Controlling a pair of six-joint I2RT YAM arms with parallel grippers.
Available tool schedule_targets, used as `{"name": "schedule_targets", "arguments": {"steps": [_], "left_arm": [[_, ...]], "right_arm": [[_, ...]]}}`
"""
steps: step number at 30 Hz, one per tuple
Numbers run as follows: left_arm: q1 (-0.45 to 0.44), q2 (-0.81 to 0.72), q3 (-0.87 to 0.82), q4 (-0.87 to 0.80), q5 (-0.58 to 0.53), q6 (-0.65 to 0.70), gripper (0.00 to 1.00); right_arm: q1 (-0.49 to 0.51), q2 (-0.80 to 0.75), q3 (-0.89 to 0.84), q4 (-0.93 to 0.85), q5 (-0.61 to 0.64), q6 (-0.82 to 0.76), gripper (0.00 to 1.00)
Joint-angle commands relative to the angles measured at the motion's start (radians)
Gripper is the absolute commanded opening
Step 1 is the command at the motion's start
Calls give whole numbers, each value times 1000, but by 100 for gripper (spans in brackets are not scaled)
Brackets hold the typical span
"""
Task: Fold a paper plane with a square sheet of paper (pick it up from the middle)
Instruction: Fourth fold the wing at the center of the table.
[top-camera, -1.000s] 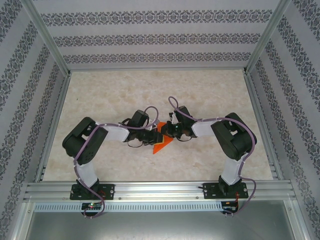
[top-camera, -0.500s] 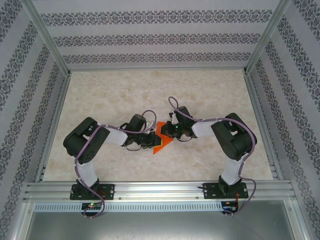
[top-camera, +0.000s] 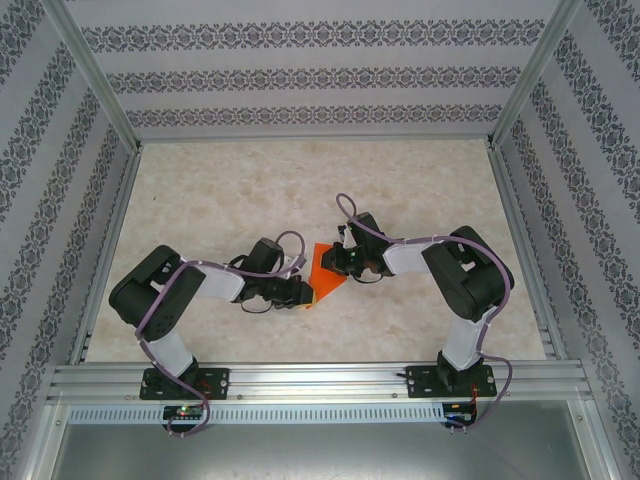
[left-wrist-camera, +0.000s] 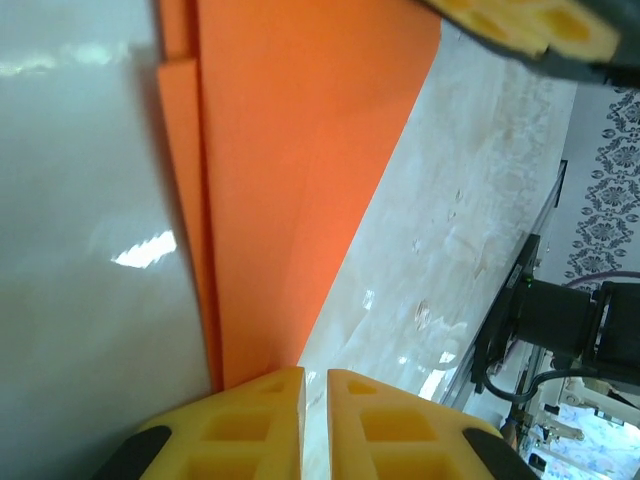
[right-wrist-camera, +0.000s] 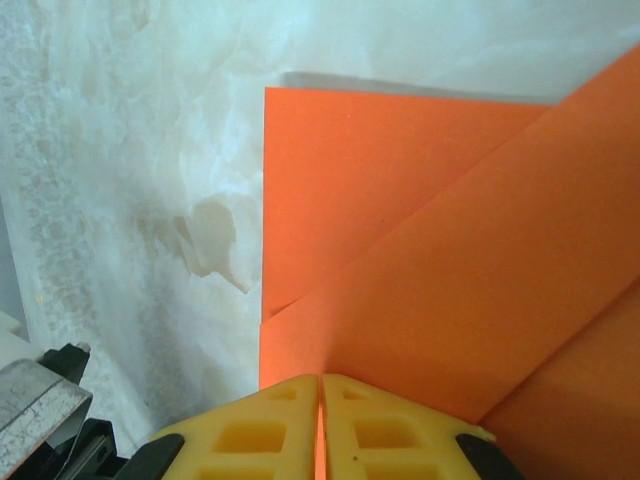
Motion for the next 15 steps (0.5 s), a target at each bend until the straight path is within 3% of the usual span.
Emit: {"name": "schedule_targets", "arguments": {"steps": [1, 9, 15], "left_arm": [[-5, -44, -35, -102, 25, 37, 16], [-5, -187, 8, -180, -7, 61, 18], [-5, -297, 26, -221, -186, 85, 20]], "right_arm": [[10, 55, -34, -141, 134, -17, 12], [13, 51, -33, -147, 137, -15, 12], [23, 49, -27, -150, 145, -11, 12]]}}
